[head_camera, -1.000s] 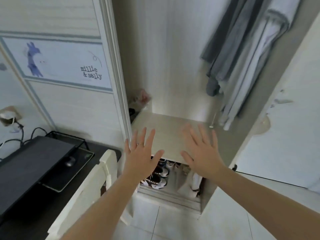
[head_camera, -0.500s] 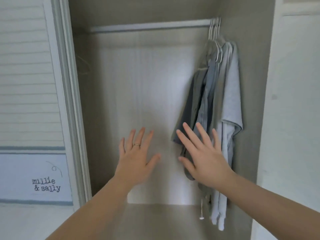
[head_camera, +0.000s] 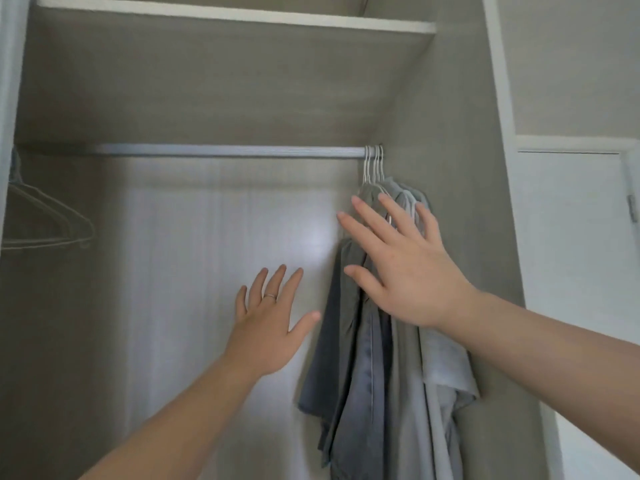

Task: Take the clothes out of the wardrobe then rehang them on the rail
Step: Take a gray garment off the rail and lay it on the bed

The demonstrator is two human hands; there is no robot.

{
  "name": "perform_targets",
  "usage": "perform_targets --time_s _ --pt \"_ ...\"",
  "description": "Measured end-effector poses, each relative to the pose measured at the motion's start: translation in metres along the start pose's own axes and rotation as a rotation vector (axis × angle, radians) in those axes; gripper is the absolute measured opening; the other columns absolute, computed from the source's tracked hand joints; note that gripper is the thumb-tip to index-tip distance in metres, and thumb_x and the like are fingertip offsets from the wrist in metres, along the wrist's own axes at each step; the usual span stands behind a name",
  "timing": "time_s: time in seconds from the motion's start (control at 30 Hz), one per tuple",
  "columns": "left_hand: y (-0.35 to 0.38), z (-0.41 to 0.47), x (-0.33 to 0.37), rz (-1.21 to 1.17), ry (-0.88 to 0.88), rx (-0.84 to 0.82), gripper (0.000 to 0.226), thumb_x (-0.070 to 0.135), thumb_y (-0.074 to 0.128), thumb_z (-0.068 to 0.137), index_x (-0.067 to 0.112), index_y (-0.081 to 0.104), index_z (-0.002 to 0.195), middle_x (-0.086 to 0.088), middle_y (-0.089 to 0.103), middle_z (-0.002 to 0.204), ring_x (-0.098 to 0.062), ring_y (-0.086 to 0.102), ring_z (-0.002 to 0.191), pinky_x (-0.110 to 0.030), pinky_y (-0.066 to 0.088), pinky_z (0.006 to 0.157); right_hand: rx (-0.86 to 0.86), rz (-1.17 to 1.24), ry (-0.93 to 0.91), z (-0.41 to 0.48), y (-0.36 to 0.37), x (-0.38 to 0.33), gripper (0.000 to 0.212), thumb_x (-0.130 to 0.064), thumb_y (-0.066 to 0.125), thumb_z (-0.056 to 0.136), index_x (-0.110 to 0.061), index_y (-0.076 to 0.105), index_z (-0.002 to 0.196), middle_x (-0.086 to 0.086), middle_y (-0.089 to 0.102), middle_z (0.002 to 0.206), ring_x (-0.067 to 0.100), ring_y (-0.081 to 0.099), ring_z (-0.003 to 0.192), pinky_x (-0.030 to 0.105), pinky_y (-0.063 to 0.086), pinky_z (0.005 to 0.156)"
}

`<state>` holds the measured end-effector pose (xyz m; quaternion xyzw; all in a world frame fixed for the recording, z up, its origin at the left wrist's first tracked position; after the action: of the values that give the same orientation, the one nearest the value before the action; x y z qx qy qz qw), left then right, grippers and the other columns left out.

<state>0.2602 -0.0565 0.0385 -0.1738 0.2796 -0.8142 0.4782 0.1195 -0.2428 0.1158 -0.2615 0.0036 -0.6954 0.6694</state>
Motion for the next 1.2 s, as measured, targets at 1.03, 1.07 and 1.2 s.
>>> perform_targets --time_s 1.03,1.07,1.2 --pt "0.140 0.355 0.020 -0.717 0.192 0.081 0.058 0.057 0.041 0.099 0.033 0.031 0.151 -0.002 0.043 0.154 -0.031 0.039 0.138 -0.046 0.037 0.109 -0.324 -0.556 0.373 0.158 0.106 0.088 0.025 -0.018 0.047 0.093 -0.018 0.059 0.115 0.006 0.058 0.111 0.033 0.059 0.105 0.035 0.047 0.078" --pt "0.142 0.360 0.023 -0.747 0.199 0.084 0.055 0.053 0.043 0.099 0.032 0.035 0.149 -0.004 0.046 0.151 -0.032 0.042 0.136 -0.046 0.038 0.109 -0.332 -0.565 0.380 0.160 0.107 0.090 0.023 -0.013 0.048 0.092 -0.017 0.059 0.112 0.007 0.057 0.109 0.034 0.060 0.103 0.035 0.048 0.076" --pt "0.150 0.377 0.024 -0.798 0.198 0.156 0.045 0.041 0.046 0.101 0.025 0.046 0.142 -0.008 0.051 0.142 -0.032 0.047 0.129 -0.046 0.041 0.107 -0.303 -0.655 0.408 0.170 0.113 0.092 0.014 -0.001 0.049 0.086 -0.013 0.052 0.091 0.008 0.052 0.093 0.037 0.063 0.092 0.035 0.039 0.065"
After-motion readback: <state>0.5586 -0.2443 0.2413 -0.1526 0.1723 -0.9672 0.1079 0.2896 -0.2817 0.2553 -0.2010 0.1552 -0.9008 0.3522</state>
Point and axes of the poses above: each hand's wrist, its own z-axis towards the middle knuckle, its own y-axis out of the palm, x = y × z, the point moved 4 cm from there along z, towards the middle knuckle
